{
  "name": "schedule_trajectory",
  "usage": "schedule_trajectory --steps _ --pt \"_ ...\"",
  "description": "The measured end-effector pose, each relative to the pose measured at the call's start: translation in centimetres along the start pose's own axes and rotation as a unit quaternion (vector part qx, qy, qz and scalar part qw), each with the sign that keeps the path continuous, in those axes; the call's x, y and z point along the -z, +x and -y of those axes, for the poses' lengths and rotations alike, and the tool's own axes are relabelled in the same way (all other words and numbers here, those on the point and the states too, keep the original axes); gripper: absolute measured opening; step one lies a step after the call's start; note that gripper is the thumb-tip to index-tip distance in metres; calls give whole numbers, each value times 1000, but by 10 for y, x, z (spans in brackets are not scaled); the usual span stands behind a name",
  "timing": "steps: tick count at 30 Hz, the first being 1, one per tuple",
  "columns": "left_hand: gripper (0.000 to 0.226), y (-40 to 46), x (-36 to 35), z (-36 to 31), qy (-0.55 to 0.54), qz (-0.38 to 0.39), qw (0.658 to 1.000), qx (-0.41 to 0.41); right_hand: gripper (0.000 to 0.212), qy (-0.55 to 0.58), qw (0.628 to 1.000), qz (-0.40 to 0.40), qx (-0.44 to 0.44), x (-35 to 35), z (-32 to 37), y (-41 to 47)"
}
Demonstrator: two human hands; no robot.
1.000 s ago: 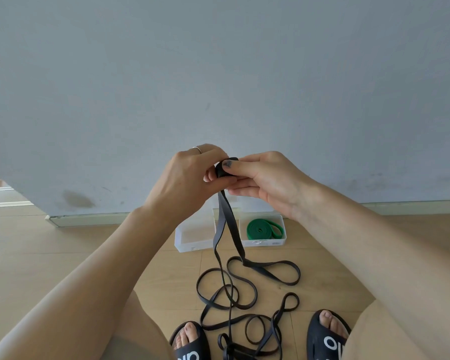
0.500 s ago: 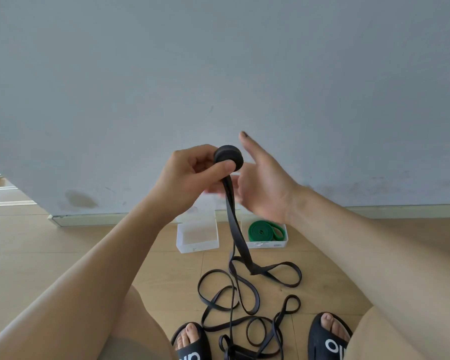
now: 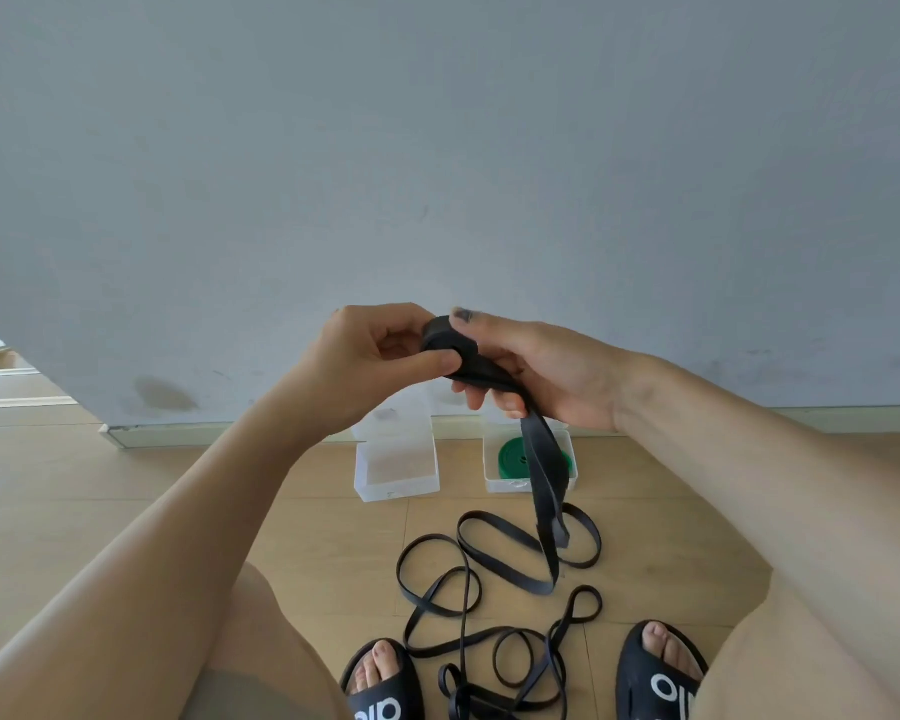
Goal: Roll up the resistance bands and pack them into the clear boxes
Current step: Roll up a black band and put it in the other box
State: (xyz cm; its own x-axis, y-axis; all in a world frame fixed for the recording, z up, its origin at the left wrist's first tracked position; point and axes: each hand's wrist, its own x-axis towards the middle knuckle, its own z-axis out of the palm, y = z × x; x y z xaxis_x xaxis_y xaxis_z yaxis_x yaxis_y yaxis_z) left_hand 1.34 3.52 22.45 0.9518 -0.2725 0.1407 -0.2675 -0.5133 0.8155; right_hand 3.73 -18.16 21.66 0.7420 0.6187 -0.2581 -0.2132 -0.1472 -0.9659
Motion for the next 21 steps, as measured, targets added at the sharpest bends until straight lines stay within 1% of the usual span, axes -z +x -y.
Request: schedule_trajectory --steps 2,4,6,7,9,10,11,13,14,15,16,18,20,21 --pt "9 -1 1 1 38 2 999 -19 44 -16 1000 -4 6 0 0 -2" --pt "14 -1 0 2 79 -4 995 -66 45 -51 998 -19 15 2 -1 -4" --pt "20 -2 -2 3 98 0 991 -92 44 -122 990 -63 33 3 -2 -6" --pt "26 -3 -3 5 84 9 994 -75 42 -170 980 -90 46 2 -2 -8" --pt "41 -4 -4 10 12 55 998 1 36 -263 950 -146 89 1 -8 -10" --pt "44 -4 -3 13 -34 87 995 45 33 -300 931 -174 116 -1 -12 -10" --pt "42 -3 -2 15 -96 113 985 89 31 -327 913 -195 145 -4 -15 -10" --pt "40 0 -3 15 -258 142 941 168 29 -376 880 -215 197 -11 -20 -10" --pt "44 0 -5 12 -302 147 923 188 29 -413 856 -217 221 -15 -22 -9" --pt "48 -1 -7 11 -302 152 922 191 30 -450 831 -218 245 -18 -24 -7" --pt "46 -2 -8 8 -269 155 934 177 31 -474 810 -219 267 -22 -26 -5" --pt "41 -5 -10 4 -185 149 964 122 30 -489 790 -225 294 -26 -28 -4" --pt "35 -4 -9 3 -141 124 978 88 36 -478 794 -235 294 -29 -29 -5" --pt "32 -3 -8 2 -118 110 984 75 38 -456 811 -237 280 -30 -28 -6"
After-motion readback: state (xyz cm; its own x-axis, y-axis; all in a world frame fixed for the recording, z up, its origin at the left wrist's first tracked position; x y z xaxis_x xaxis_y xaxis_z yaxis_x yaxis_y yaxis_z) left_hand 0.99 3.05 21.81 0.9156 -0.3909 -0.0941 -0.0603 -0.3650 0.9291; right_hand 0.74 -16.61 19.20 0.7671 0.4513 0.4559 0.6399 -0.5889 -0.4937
